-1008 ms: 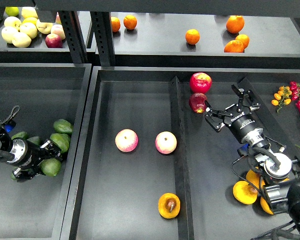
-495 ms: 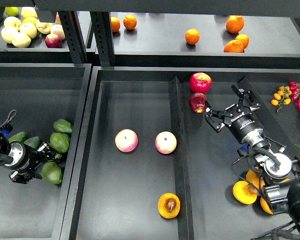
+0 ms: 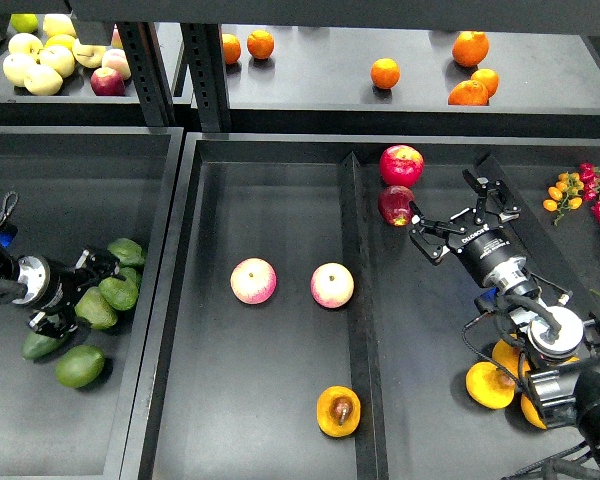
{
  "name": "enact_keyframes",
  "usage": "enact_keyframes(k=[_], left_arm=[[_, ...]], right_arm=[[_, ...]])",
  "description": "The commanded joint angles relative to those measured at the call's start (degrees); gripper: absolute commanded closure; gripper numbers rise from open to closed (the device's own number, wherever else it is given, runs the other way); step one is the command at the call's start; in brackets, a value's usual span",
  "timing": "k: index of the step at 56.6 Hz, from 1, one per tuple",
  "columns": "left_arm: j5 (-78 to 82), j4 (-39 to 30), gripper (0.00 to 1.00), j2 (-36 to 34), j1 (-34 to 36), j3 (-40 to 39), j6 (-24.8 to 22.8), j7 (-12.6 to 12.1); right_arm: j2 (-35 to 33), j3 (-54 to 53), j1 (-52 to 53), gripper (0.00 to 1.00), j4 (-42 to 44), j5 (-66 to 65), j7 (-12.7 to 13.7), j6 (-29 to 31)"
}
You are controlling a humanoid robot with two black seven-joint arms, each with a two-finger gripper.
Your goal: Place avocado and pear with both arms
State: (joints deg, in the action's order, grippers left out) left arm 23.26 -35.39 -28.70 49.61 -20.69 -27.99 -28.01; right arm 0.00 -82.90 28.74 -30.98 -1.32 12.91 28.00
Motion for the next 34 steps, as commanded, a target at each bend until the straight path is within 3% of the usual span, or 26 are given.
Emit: enact_keyframes(k=[1, 12, 13, 19, 28, 34], left_arm=[[-0.41, 0.59, 0.01, 3.04, -0.57, -7.42, -0.01, 0.01], [-2.96, -0.03, 0.03, 9.19, -4.17, -21.49, -0.01, 1.38], [-3.22, -0.37, 0.03, 11.54, -5.82, -26.37, -0.01, 1.46], [-3.58, -1.96, 0.04, 16.66, -9.26, -35.72, -0.01, 1.73], [-10.08, -5.65, 0.04, 27.46, -16.2, -51.72, -0.01, 4.71], [-10.52, -8.98, 0.04, 28.7, -19.55, -57.7, -0.01, 5.59]], right_arm=[[0.0, 0.1, 0.09, 0.0, 0.05, 0.0, 0.09, 0.0], [0.0, 0.28, 0.09, 0.0, 0.05, -0.09, 0.18, 0.0], [0.0, 0.28, 0.18, 0.0, 0.13, -0.09, 0.18, 0.0], [0.0, 0.28, 0.27, 0.0, -0.04, -0.09, 0.18, 0.0], [0.0, 0.19, 0.27, 0.0, -0.66, -0.09, 0.18, 0.0], [0.0, 0.28, 0.27, 0.0, -0.57, -0.09, 0.27, 0.0]])
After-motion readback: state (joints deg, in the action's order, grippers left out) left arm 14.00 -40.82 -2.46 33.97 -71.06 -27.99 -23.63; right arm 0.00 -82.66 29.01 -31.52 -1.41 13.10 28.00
